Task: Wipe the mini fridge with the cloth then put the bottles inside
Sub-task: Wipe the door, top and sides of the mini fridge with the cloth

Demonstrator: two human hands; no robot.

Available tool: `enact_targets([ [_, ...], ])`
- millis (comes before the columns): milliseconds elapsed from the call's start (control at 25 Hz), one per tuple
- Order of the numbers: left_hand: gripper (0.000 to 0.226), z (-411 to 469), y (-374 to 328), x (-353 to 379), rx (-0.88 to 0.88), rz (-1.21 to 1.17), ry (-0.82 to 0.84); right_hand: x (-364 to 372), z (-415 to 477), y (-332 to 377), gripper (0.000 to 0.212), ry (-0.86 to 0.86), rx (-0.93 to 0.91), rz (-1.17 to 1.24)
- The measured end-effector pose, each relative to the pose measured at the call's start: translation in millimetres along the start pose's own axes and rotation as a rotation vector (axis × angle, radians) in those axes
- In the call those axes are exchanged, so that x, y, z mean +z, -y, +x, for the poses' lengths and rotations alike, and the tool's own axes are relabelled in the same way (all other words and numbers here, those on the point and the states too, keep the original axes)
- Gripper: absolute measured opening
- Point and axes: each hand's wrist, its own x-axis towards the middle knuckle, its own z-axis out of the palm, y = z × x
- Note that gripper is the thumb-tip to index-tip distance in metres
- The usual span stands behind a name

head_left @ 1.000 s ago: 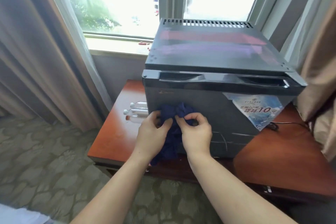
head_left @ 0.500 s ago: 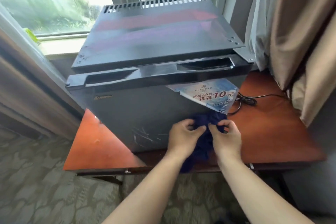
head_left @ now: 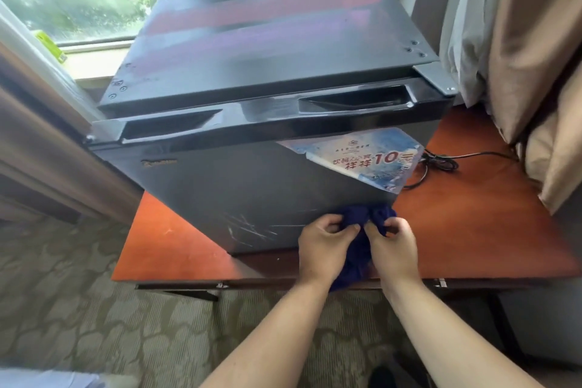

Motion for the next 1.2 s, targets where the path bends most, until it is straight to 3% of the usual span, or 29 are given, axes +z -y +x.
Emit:
enact_targets([
  [160, 0.025, 3.8, 20.9, -73.5, -0.078, -0.047, -0.099, 62.2, -30.7, -14.7, 0.027, 0.08, 0.035, -0.023],
  [360, 0.018, -2.3, 21.0, -194.7, -0.046, -0.023, -0.345, 162.0, -95.8, -9.8, 0.036, 0.279, 0.138, 0.049],
  [560, 0.013, -10.4, 0.0, -245.3, 0.04, -0.091, -0.391, 212.7, -134.0, 6.2, 0.035, 0.334, 0.148, 0.076],
  [880, 0.019, -10.3, -22.3, -173.0, 0.057, -0.078, -0.355, 137.7, -101.0, 27.7, 0.03, 0.307, 0.135, 0.19],
  [1080, 0.019, -7.3, -27.3, -64.9, 0.094, -0.069, -0.151, 48.7, -46.2, 25.5, 0.026, 0.068, -0.001, 0.208],
  [1200, 0.015, -3.5, -32.5, 0.4, 0.018, -0.125, 0.001, -4.7, -11.4, 26.4, 0.021, -0.028, -0.022, 0.215],
])
